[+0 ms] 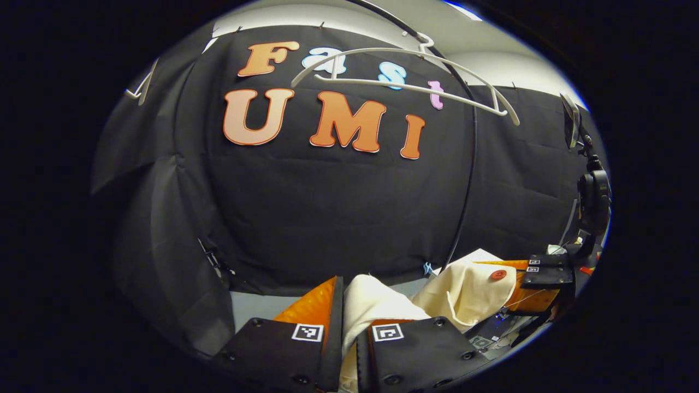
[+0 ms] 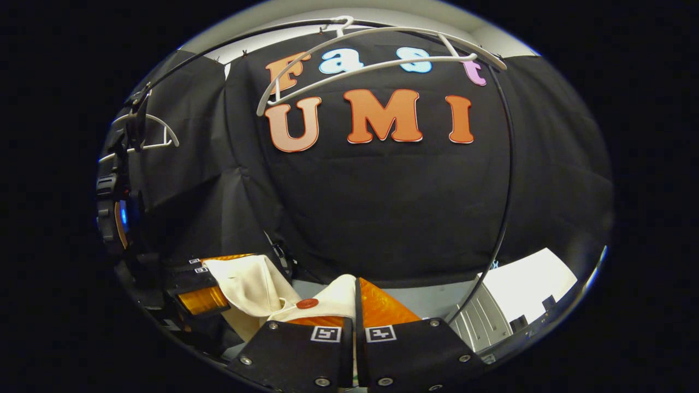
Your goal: Grasp the clothes on the hanger with both hands and then place them into the laundry hamper below.
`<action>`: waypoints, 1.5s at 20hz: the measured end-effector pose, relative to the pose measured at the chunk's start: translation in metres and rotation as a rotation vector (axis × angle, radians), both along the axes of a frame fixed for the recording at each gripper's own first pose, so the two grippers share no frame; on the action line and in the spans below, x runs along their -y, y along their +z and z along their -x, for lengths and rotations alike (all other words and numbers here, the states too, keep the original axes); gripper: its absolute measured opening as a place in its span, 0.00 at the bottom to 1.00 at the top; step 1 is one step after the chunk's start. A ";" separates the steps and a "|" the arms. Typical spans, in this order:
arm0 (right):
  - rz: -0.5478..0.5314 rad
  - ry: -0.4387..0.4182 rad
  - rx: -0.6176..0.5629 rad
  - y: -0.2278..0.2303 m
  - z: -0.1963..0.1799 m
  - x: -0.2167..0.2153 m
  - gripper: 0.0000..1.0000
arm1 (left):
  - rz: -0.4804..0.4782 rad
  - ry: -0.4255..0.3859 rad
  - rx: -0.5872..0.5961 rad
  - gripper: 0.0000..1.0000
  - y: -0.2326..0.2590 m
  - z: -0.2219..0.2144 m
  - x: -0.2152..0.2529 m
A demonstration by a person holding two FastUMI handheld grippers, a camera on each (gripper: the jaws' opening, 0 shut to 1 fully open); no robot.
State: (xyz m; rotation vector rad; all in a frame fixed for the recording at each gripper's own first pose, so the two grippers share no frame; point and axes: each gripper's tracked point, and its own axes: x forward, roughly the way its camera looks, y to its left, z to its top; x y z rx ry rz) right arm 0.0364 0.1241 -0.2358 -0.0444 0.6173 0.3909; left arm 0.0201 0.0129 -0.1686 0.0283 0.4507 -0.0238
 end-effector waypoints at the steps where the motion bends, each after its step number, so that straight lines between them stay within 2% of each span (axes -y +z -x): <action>1: 0.006 0.000 -0.008 -0.004 0.001 0.001 0.02 | -0.001 0.001 -0.012 0.22 -0.004 0.001 -0.001; 2: 0.014 -0.001 -0.018 -0.007 0.002 0.002 0.07 | -0.010 0.005 -0.032 0.22 -0.010 0.001 -0.002; 3: 0.021 -0.004 -0.032 -0.012 0.004 0.004 0.02 | -0.024 0.011 -0.054 0.19 -0.015 0.001 -0.004; 4: 0.017 -0.004 -0.049 -0.017 0.007 0.004 0.02 | -0.030 0.009 -0.073 0.19 -0.021 0.002 -0.004; 7: 0.046 -0.030 -0.078 -0.026 0.006 0.012 0.08 | -0.003 0.009 -0.115 0.17 -0.030 0.003 -0.004; 8: 0.059 -0.037 -0.080 -0.028 0.006 0.017 0.08 | 0.011 0.013 -0.126 0.23 -0.034 0.005 -0.003; 11: 0.086 -0.040 -0.109 -0.044 0.014 0.025 0.15 | 0.020 0.041 -0.169 0.24 -0.046 0.012 -0.012; 12: 0.100 -0.046 -0.122 -0.051 0.018 0.030 0.15 | 0.025 0.046 -0.189 0.16 -0.052 0.014 -0.014; 13: 0.117 -0.051 -0.149 -0.059 0.023 0.035 0.15 | 0.026 0.045 -0.218 0.27 -0.060 0.017 -0.017; 15: 0.144 -0.067 -0.227 -0.082 0.037 0.046 0.21 | 0.019 0.053 -0.277 0.30 -0.080 0.029 -0.022; 19: 0.163 -0.142 -0.385 -0.117 0.062 0.069 0.22 | 0.038 0.062 -0.434 0.30 -0.119 0.058 -0.024; 21: 0.154 -0.163 -0.399 -0.122 0.062 0.072 0.22 | 0.020 0.065 -0.446 0.27 -0.125 0.065 -0.025; 22: 0.156 -0.167 -0.400 -0.121 0.063 0.074 0.22 | 0.008 0.063 -0.449 0.35 -0.125 0.064 -0.027; 23: 0.158 -0.171 -0.398 -0.120 0.065 0.076 0.15 | 0.003 0.060 -0.453 0.43 -0.124 0.064 -0.027; 24: 0.156 -0.174 -0.396 -0.119 0.066 0.078 0.23 | 0.005 0.062 -0.451 0.43 -0.123 0.065 -0.027; 25: 0.155 -0.177 -0.399 -0.120 0.068 0.078 0.23 | 0.010 0.064 -0.452 0.43 -0.122 0.065 -0.027; 26: 0.152 -0.179 -0.403 -0.120 0.070 0.077 0.23 | 0.015 0.066 -0.453 0.35 -0.122 0.067 -0.026; 30: 0.155 -0.188 -0.406 -0.120 0.076 0.079 0.23 | 0.010 0.057 -0.438 0.35 -0.118 0.070 -0.025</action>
